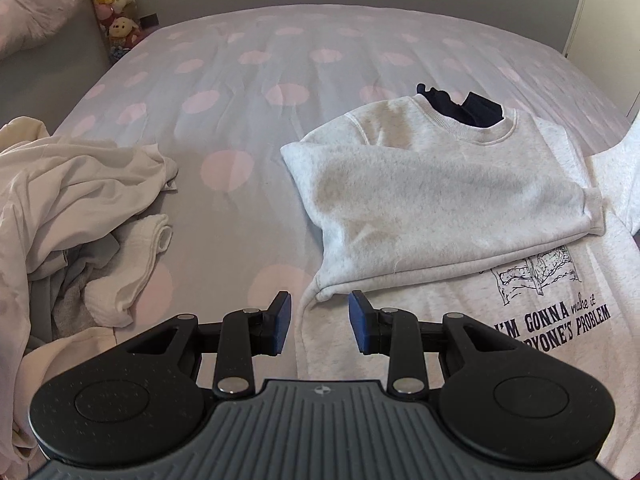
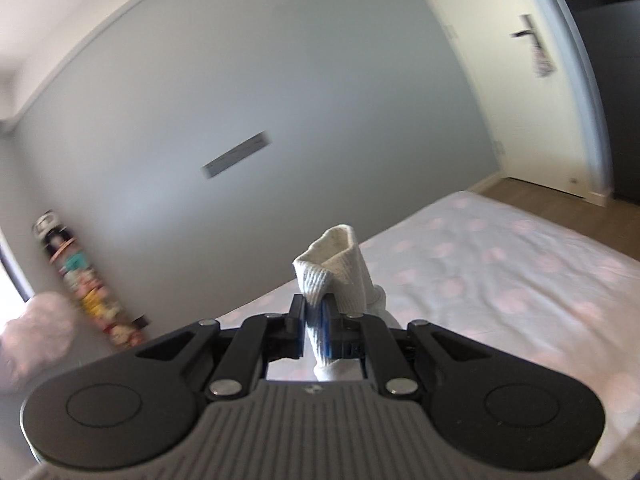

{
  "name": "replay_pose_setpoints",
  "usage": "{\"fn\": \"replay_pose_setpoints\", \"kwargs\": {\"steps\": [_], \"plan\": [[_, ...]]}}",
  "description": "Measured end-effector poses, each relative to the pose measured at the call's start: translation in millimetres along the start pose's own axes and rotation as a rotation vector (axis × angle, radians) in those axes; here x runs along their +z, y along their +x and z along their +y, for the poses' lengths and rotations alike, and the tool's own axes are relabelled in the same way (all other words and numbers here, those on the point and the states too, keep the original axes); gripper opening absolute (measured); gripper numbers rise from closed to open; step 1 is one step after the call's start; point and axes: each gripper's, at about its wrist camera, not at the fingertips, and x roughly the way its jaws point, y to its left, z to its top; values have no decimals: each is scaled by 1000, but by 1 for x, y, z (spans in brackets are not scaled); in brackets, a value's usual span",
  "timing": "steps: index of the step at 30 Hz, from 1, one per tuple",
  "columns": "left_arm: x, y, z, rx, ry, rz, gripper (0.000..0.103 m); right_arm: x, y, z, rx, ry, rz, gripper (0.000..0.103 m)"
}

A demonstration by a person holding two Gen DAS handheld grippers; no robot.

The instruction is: Fold clothes

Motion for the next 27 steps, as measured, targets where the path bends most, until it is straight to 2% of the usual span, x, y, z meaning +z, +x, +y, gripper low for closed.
{"fn": "replay_pose_setpoints", "kwargs": {"steps": [5, 10, 16, 22, 27], "plan": [[4, -4, 7, -15, 4, -27, 30, -45, 21, 77, 99, -80, 62, 10], [4, -1, 23, -25, -15, -40, 30, -111, 50, 125, 171, -107, 132, 10], [0, 2, 45, -60, -22, -110, 30, -204, 83, 163, 244, -111, 277, 10], [2, 14, 58, -80, -55, -119, 30, -309, 95, 193, 278, -150, 443, 10], [7, 27, 53, -101, -56, -113, 30, -369, 118, 197, 282, -191, 558, 10]]}}
